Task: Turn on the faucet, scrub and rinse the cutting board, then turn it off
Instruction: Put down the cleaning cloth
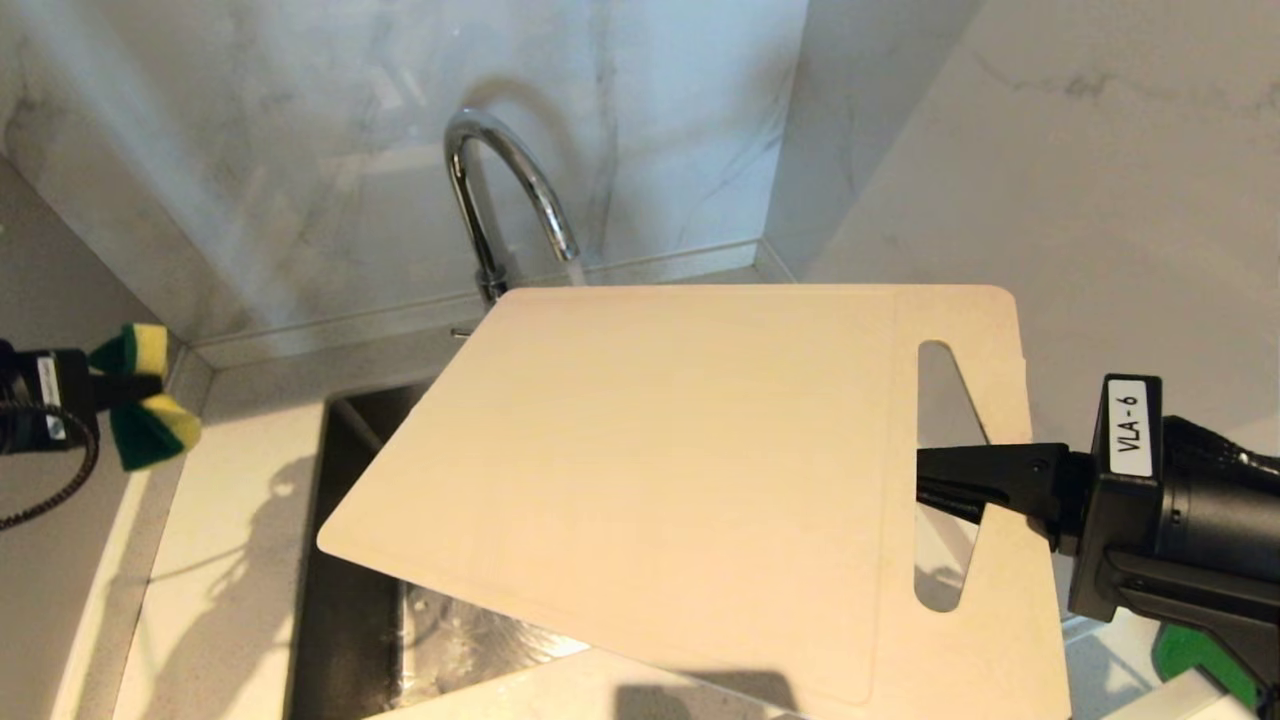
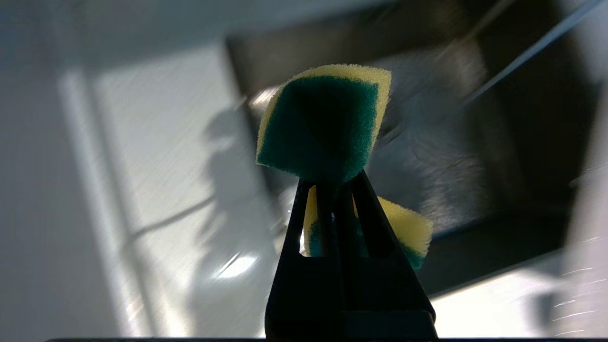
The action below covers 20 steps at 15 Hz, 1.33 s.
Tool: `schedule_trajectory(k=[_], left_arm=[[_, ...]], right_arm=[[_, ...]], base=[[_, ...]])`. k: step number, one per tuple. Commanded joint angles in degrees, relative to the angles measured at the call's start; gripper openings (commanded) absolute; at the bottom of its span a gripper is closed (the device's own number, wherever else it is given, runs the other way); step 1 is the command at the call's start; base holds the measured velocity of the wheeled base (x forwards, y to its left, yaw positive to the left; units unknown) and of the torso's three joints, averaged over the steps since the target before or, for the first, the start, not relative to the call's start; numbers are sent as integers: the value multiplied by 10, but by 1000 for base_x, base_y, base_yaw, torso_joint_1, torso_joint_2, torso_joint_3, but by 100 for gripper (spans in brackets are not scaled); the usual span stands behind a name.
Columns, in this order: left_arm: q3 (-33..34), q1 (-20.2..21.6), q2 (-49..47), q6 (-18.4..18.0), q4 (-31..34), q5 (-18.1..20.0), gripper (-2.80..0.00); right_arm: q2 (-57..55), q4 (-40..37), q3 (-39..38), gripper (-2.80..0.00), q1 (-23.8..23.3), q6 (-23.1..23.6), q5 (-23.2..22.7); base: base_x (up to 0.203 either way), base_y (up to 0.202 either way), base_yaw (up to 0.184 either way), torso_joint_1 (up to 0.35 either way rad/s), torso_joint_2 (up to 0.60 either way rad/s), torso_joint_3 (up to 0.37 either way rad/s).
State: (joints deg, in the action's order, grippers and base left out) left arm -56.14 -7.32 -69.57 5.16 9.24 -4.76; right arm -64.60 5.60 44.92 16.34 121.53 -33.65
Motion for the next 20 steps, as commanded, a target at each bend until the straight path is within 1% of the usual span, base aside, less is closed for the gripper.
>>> schedule_trajectory(k=[1,6,7,10,13,14,17,18,19,20], left_arm=[[51,-6,-3,-9,10,-24,-280],[159,0,-19,-12,7,-26,-280],[179,8,-24,-14,6,-26,-280],[214,58,-53,-19,-19,-24,-280],[262,61,-54,-28,-57,17,-280],[269,67,-60,-27,-60,25,-280],[278,113,-96,-32,-60,78,-280],[283,128,-115,-37,-66,89,-280],[292,140,-136,-39,-87,96,-280],[305,151,-155,-42,-128,99,-280]], right_arm=[[3,1,-3,-280,1,7,-3],[3,1,-4,-280,0,6,-3],[3,1,-4,-280,1,2,-4],[4,2,-4,-280,1,-4,-4],[11,2,-5,-280,0,-12,-4],[13,2,-9,-280,0,-13,-4],[15,2,-10,-280,0,-13,-4],[15,2,-10,-280,0,-13,-4],[15,2,-9,-280,1,-13,-4],[15,3,-10,-280,0,-19,-4]], base=[[0,0,0,0,0,0],[0,0,0,0,0,0],[0,0,0,0,0,0],[0,0,0,0,0,0],[0,0,0,0,0,0],[0,0,0,0,0,0],[0,0,0,0,0,0],[0,0,0,0,0,0],[0,0,0,0,0,0],[0,0,0,0,0,0]])
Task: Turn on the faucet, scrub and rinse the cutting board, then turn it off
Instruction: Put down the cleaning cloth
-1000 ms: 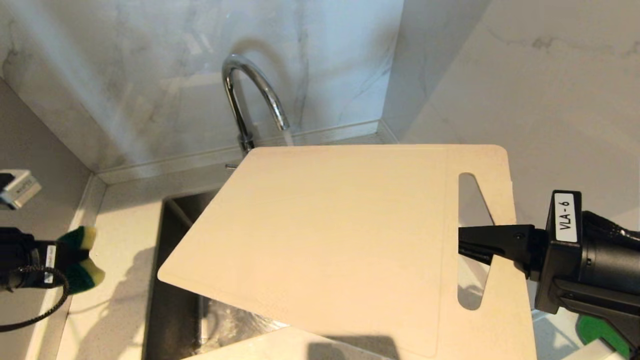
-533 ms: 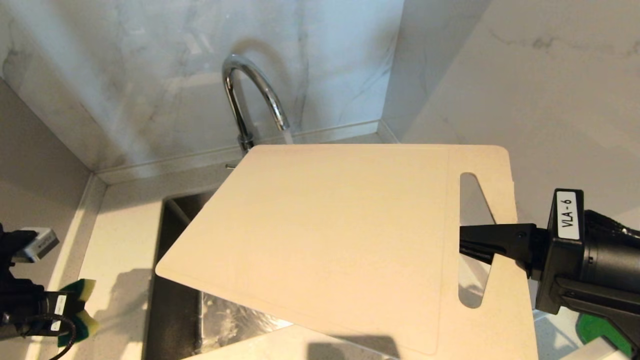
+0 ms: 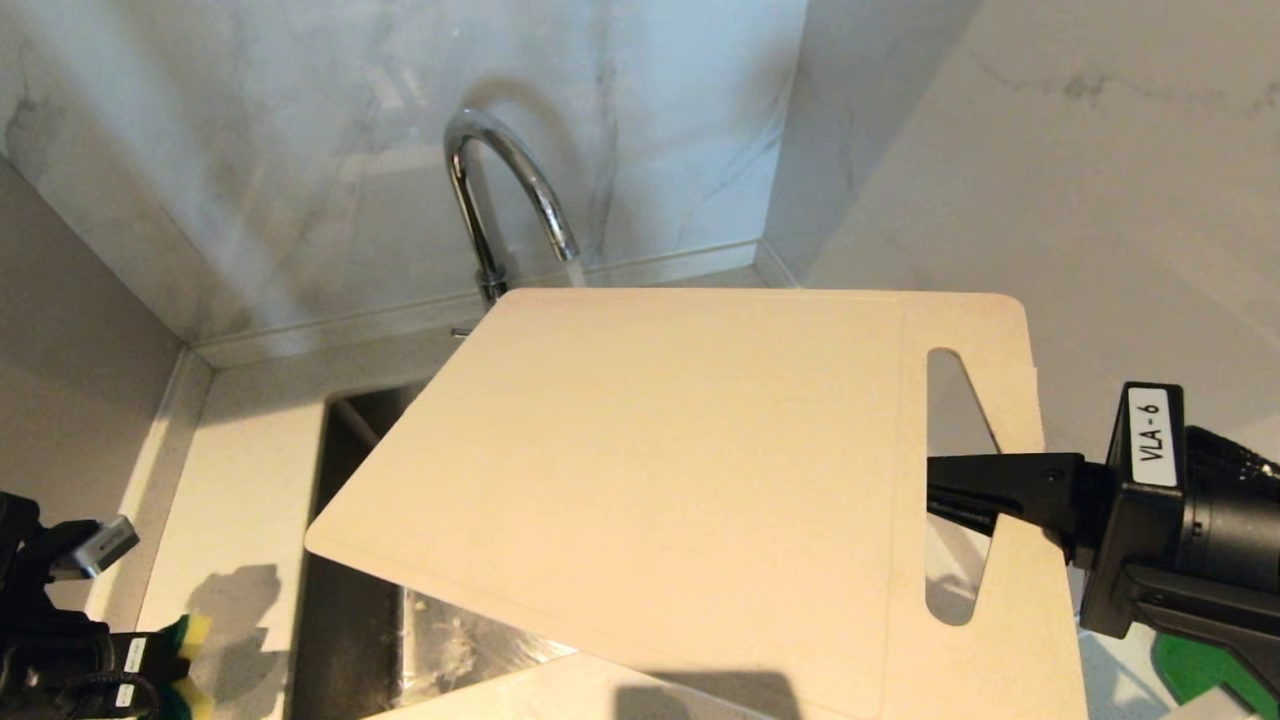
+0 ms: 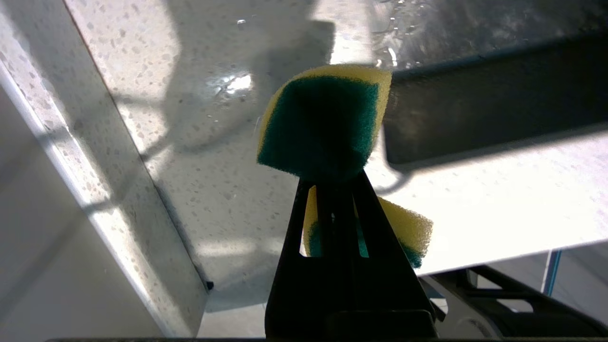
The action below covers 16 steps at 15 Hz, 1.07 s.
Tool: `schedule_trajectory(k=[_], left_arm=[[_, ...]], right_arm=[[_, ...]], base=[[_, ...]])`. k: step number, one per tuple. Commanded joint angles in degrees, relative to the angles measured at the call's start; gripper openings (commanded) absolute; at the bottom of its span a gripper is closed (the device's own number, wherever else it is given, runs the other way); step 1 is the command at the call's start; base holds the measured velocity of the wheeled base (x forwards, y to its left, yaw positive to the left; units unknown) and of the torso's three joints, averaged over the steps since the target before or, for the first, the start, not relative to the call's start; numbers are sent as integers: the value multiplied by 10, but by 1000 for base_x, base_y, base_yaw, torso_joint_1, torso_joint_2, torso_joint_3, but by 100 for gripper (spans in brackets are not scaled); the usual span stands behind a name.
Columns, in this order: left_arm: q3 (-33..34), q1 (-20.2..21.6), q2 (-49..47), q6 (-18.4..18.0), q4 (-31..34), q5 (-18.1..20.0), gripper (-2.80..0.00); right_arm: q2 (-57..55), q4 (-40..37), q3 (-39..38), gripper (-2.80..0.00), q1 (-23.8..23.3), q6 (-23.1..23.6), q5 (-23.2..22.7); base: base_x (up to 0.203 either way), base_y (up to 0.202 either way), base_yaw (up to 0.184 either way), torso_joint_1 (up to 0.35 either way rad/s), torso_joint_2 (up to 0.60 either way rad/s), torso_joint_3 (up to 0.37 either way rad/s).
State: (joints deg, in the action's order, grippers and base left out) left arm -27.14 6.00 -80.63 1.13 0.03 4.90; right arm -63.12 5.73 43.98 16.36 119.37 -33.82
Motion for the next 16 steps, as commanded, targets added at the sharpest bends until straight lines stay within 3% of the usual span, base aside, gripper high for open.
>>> schedule_trajectory(k=[1,4,9,16], left_arm=[[25,27,-59,-7,-64,3,-280],[26,65,-83,-38,-113,8,-280],[26,69,-73,-98,-113,6,-280],[29,96,-78,-139,-113,6,-280]], right_arm=[[0,2,0,-280,0,1,-2],[1,2,-1,-280,0,0,-2],[1,2,0,-280,0,0,-2],[2,2,0,-280,-1,-3,-2]], base=[[0,0,0,0,0,0],[0,0,0,0,0,0],[0,0,0,0,0,0],[0,0,0,0,0,0]])
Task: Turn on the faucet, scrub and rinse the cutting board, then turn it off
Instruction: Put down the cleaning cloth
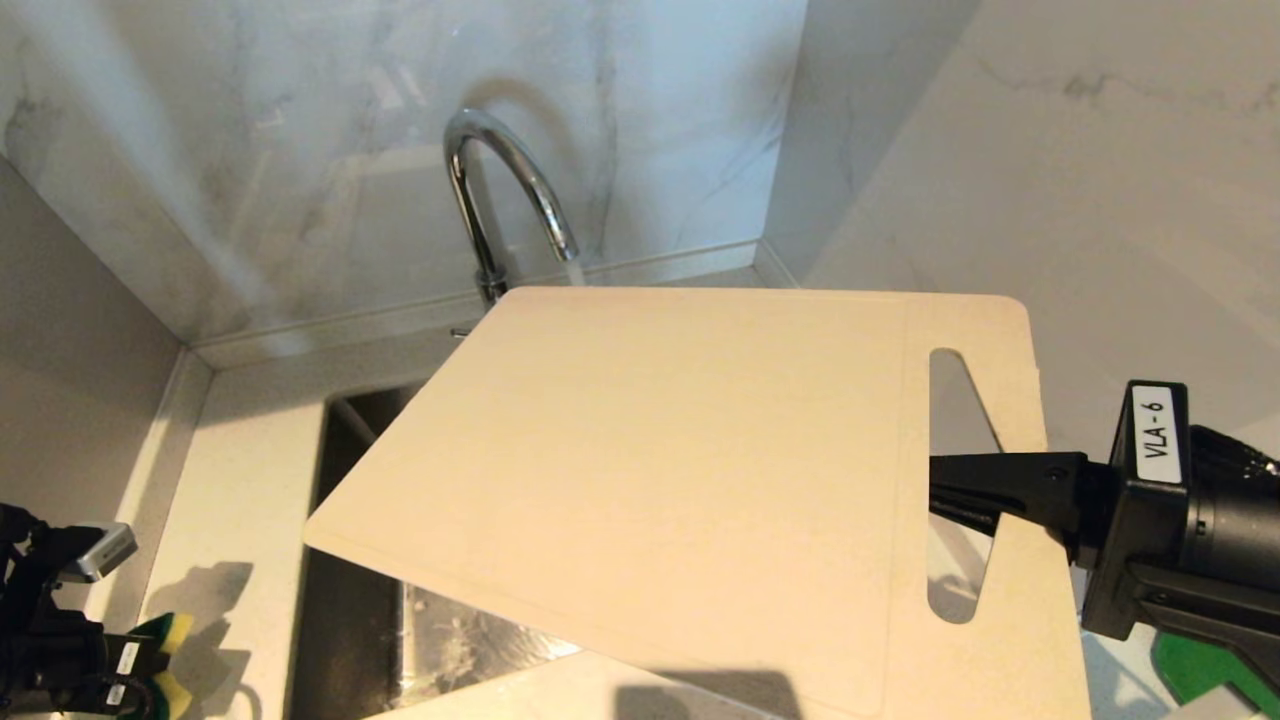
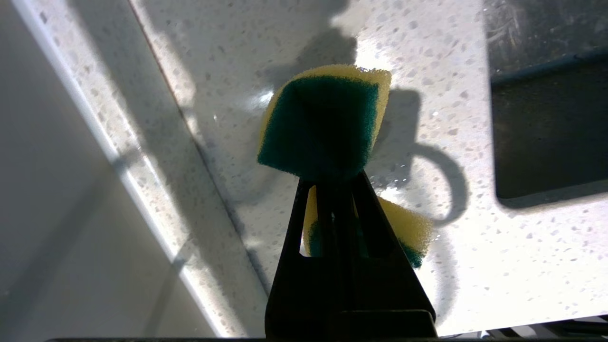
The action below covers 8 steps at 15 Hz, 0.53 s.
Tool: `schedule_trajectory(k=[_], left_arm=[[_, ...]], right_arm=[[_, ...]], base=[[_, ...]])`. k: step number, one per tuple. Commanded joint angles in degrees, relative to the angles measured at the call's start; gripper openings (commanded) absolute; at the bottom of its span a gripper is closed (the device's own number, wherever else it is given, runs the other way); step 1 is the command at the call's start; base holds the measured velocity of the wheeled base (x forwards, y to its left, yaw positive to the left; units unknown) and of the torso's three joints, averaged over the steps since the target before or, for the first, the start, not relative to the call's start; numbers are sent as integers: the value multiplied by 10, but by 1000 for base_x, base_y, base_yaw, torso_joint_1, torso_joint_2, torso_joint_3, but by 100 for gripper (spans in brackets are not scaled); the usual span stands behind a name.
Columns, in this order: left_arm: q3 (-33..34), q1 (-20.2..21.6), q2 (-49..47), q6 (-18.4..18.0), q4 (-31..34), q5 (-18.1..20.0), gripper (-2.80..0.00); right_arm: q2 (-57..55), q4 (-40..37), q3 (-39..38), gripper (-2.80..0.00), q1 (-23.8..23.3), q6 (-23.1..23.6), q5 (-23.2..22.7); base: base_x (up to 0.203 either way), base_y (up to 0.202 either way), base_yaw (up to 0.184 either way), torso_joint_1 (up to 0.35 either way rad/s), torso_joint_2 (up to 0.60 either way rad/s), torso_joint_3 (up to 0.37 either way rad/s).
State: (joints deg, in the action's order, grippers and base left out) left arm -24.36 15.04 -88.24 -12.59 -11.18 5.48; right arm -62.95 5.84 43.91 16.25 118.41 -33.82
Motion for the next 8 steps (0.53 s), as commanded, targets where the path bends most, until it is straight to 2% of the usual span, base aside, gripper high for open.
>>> schedule_trajectory(k=[1,2,8], left_arm=[[1,6,-1,-2,-1,1,-280],[1,9,-1,-3,-1,1,0],[6,20,8,0,-1,4,0]], right_arm=[[0,0,2,-280,0,7,-2],[2,0,3,-280,0,6,-3],[7,0,0,-280,-5,5,-3]], base=[[0,0,0,0,0,0],[0,0,0,0,0,0],[0,0,0,0,0,0]])
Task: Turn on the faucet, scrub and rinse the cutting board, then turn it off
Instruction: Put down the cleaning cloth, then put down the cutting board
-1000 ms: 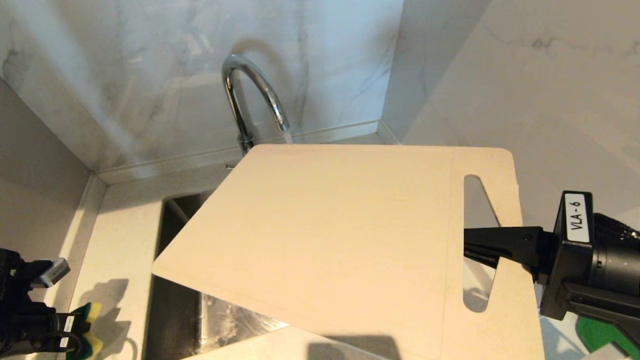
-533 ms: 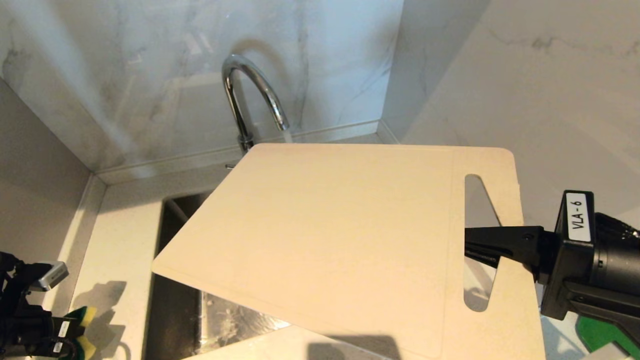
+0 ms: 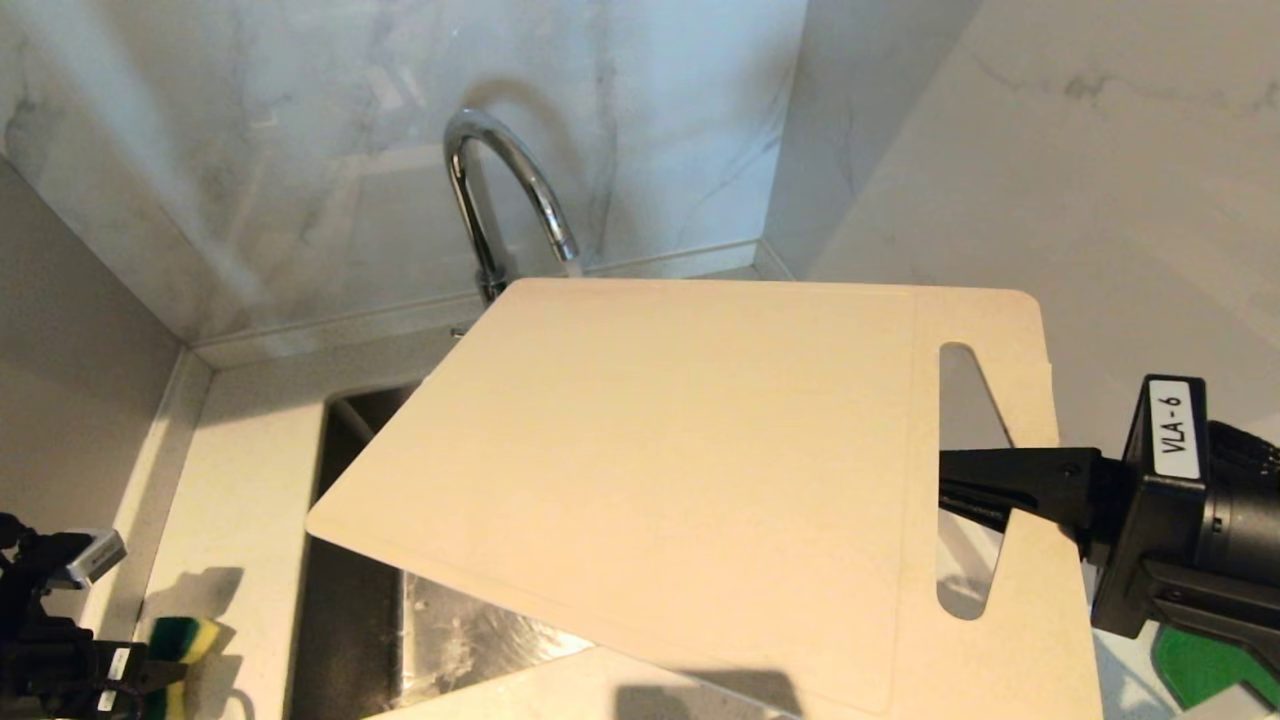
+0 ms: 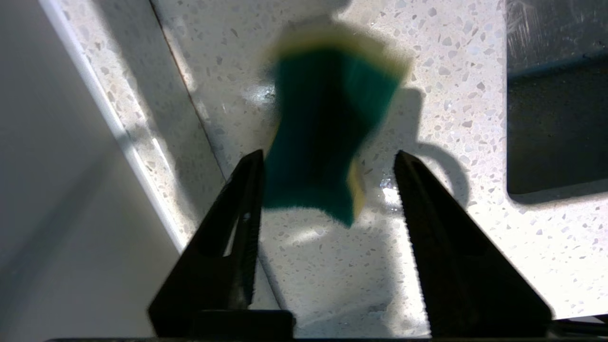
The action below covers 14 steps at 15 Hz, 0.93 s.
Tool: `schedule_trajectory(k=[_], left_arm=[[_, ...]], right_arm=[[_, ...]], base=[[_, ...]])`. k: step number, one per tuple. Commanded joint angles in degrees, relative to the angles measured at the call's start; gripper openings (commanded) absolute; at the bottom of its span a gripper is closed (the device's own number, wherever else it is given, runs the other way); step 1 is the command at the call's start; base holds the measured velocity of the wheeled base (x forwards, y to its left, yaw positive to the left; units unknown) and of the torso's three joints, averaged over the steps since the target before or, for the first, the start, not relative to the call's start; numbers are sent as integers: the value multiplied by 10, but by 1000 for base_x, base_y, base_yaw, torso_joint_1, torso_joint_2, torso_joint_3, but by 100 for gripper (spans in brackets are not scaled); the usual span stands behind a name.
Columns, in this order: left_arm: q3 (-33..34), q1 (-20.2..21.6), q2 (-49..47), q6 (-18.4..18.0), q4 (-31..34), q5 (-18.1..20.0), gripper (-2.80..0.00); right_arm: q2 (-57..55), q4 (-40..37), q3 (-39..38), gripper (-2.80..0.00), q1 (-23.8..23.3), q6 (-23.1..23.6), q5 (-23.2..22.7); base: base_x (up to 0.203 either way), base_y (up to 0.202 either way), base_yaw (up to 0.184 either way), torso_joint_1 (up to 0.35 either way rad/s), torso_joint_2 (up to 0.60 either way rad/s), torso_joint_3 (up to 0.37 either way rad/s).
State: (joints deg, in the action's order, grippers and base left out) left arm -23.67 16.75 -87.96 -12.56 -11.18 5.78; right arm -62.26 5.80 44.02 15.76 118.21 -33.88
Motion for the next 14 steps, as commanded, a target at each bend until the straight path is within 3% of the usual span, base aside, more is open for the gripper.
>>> schedule_trajectory(k=[1,4,8,9,14], left_arm=[[-1,3,16,0,-1,3,0],[-7,2,74,0,15,25,0],[-66,2,139,4,95,44,0],[-79,2,163,5,116,57,-280],[-158,-4,321,27,271,162,-280]], right_arm=[[1,1,-1,-280,0,7,-2],[0,1,-2,-280,-1,7,-2],[0,1,-4,-280,-3,7,-2],[1,1,-8,-280,-6,7,-2],[0,1,-11,-280,-17,-3,-1]], base=[[0,0,0,0,0,0],[0,0,0,0,0,0],[0,0,0,0,0,0],[0,0,0,0,0,0],[0,0,0,0,0,0]])
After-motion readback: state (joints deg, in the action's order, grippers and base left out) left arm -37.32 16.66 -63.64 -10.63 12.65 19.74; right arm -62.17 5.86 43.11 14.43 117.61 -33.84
